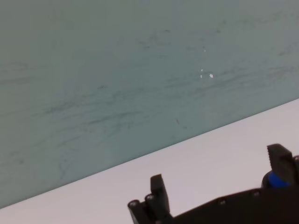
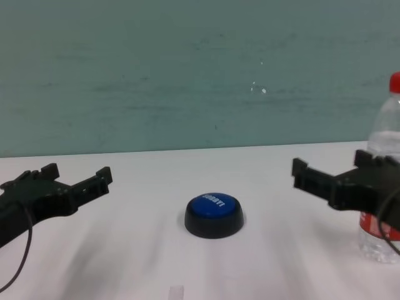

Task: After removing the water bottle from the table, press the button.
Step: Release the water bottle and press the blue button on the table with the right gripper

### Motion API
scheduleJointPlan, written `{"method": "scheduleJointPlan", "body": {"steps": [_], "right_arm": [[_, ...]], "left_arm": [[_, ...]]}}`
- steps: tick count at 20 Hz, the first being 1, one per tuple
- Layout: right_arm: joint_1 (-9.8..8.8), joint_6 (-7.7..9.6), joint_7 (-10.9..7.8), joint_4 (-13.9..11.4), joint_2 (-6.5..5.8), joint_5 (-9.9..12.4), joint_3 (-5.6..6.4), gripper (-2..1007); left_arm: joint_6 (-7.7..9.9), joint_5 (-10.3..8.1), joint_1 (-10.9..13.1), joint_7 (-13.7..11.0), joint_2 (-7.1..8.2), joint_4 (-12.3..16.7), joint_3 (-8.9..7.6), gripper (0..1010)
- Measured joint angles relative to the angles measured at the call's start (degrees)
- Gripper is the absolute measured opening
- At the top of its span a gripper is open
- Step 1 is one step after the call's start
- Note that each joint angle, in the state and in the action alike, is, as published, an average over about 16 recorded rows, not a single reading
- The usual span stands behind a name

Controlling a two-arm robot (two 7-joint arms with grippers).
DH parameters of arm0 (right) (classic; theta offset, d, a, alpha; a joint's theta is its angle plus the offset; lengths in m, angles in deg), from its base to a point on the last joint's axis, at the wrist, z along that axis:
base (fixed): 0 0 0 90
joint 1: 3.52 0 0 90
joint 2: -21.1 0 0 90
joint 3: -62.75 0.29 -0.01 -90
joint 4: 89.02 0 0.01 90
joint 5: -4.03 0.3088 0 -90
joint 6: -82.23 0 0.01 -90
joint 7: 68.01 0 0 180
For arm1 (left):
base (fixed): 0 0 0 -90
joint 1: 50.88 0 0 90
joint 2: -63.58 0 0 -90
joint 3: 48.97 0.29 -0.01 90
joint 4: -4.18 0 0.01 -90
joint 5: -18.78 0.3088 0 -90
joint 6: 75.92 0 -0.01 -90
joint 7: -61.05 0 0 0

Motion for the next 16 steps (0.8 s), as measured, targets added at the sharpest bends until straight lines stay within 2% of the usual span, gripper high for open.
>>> {"method": "scheduleJointPlan", "body": {"steps": [7,16], "right_arm": [[5.09,0.37,-0.61,4.4,-0.26,0.7,-1.02,1000],[11.65,0.21,-1.31,11.4,-0.03,1.4,-2.00,1000]], "left_arm": [[0.00,0.00,0.0,0.0,0.00,0.0,0.00,1003],[0.00,0.00,0.0,0.0,0.00,0.0,0.00,1003]]}}
